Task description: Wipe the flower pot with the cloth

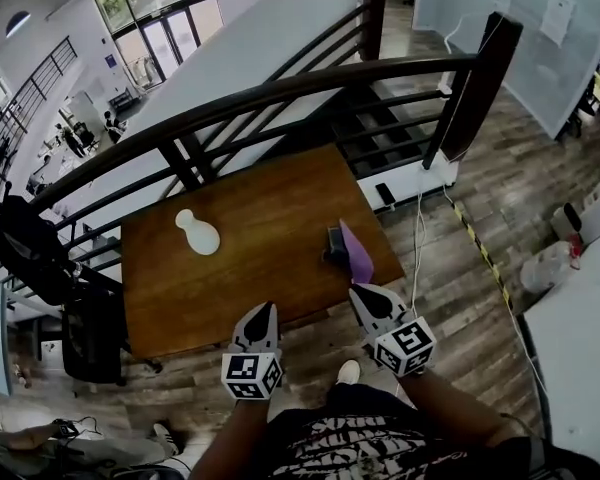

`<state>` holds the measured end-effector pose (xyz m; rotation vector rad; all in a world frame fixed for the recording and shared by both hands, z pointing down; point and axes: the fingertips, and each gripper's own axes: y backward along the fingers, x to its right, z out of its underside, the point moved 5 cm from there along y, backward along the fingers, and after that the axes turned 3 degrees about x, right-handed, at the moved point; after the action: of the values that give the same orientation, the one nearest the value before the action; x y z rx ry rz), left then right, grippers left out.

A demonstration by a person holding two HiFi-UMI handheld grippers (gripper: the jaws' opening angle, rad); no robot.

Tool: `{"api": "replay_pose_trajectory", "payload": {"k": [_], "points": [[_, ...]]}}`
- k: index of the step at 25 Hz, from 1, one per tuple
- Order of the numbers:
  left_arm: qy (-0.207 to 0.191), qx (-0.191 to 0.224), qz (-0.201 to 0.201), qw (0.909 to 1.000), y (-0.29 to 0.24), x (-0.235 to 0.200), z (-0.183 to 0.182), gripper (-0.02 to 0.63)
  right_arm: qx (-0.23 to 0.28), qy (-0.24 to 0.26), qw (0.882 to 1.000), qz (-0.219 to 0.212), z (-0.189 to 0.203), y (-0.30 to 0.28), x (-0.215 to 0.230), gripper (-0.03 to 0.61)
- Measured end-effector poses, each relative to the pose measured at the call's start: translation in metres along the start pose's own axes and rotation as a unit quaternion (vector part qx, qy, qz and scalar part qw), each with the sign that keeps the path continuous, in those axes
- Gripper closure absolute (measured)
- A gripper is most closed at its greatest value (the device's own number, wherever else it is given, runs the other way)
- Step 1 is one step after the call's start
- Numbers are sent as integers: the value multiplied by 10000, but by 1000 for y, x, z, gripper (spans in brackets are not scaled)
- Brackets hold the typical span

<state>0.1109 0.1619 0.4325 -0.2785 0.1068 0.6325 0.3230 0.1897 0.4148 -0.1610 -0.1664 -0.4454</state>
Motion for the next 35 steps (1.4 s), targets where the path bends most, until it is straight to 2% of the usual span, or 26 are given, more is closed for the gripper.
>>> {"api": "replay_pose_trajectory", "payload": {"k": [5, 12, 27, 35], "points": [[-52, -40, -172, 9998, -38, -11, 0, 615, -139, -105, 9998, -102, 8, -29, 35, 578], [16, -130, -289, 9995, -60, -41, 4, 615, -448, -98, 9988, -149, 27, -65, 47, 578], [138, -478, 371, 9981, -120, -92, 14, 615, -923, -43, 9944, 520, 46, -112, 59, 578], [140, -879, 578, 9944, -140, -122, 57, 615, -1361, 6, 9876, 785, 88, -135, 75, 577]]}}
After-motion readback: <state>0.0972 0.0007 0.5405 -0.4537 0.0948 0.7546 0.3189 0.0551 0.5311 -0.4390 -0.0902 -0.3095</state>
